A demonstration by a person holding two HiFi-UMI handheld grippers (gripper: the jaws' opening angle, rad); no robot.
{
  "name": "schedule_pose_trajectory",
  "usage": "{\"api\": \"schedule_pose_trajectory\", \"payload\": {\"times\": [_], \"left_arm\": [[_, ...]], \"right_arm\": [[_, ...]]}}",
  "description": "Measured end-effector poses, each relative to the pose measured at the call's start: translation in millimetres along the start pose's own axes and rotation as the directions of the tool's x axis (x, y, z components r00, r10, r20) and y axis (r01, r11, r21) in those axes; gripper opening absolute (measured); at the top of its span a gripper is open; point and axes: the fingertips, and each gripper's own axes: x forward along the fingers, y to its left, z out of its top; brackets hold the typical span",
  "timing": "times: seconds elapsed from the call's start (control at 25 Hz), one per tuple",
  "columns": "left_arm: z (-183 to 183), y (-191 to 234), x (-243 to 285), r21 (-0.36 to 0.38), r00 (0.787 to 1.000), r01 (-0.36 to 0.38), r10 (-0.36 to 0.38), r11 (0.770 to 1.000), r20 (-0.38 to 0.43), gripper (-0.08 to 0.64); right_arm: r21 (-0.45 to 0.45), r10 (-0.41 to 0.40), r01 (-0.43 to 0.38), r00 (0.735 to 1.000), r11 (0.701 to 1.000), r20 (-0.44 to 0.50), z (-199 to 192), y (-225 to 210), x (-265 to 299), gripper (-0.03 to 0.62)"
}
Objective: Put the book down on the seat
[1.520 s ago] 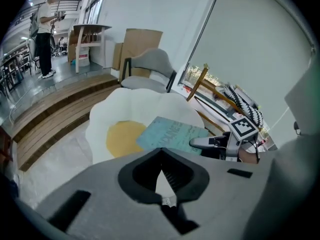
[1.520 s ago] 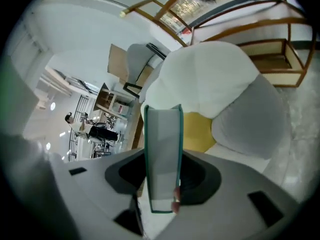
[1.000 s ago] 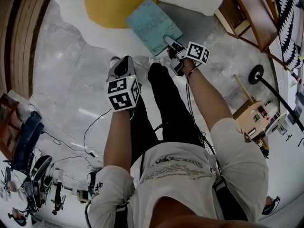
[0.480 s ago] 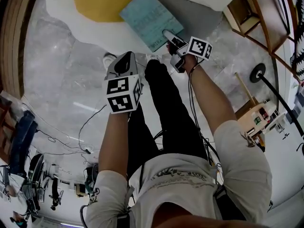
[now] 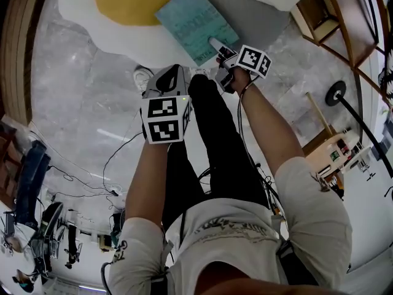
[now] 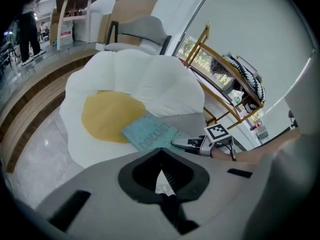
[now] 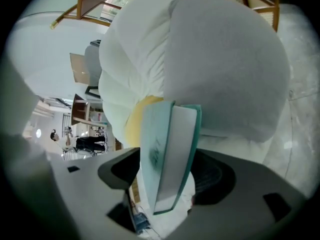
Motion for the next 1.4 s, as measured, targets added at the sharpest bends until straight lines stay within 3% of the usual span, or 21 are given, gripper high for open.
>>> {"api": "schedule_pose_trajectory", "payload": {"times": [0.24,0.4,0.52,0.56,0.6,0.64,0.88,1.12,1.32,1.4], "left_arm": [[12,8,-10,0.023,1.000,-0.026,0.026,0.999,0.014,0.020],[19,9,-20,0.027,0.999,-0.033,0.033,0.999,0.025,0.020],[27,5,-29,0.041,0.999,-0.033,0.031,0.999,0.042,0.020],[31,3,-33,0.045,0.998,-0.032,0.030,0.998,0.047,0.020],[35,0,-36,0.048,0.998,-0.031,0.028,0.998,0.054,0.020],[40,-1,-40,0.050,0.998,-0.030,0.027,0.998,0.061,0.020],[68,-7,-74,0.062,0.994,-0.031,0.024,0.998,0.110,0.020],[111,-2,-120,0.072,0.982,-0.053,0.039,0.996,0.184,0.020],[149,-12,-184,0.061,0.964,-0.066,0.048,0.996,0.263,0.020],[163,-19,-216,0.042,0.954,-0.067,0.051,0.997,0.297,0.020]], "right_arm": [[0.054,-0.099,0.097,0.994,0.994,0.043,-6,-21,-12,0.290],[0.037,-0.123,0.120,0.989,0.992,0.082,-4,-19,-33,0.288],[-0.029,-0.149,0.153,0.983,0.988,0.110,-1,-7,-49,0.283],[-0.064,-0.174,0.183,0.977,0.981,0.125,0,-3,-56,0.237],[-0.098,-0.202,0.217,0.969,0.971,0.143,3,1,-64,0.097],[-0.130,-0.221,0.242,0.962,0.962,0.161,5,8,-70,0.040],[-0.298,-0.196,0.251,0.960,0.921,0.201,3,82,-98,0.028],[-0.492,-0.155,0.295,0.940,0.819,0.305,7,178,-139,0.026],[-0.519,-0.078,0.261,0.934,0.814,0.348,1,256,-181,0.026],[-0.551,-0.054,0.263,0.929,0.792,0.366,-5,288,-203,0.026]]}}
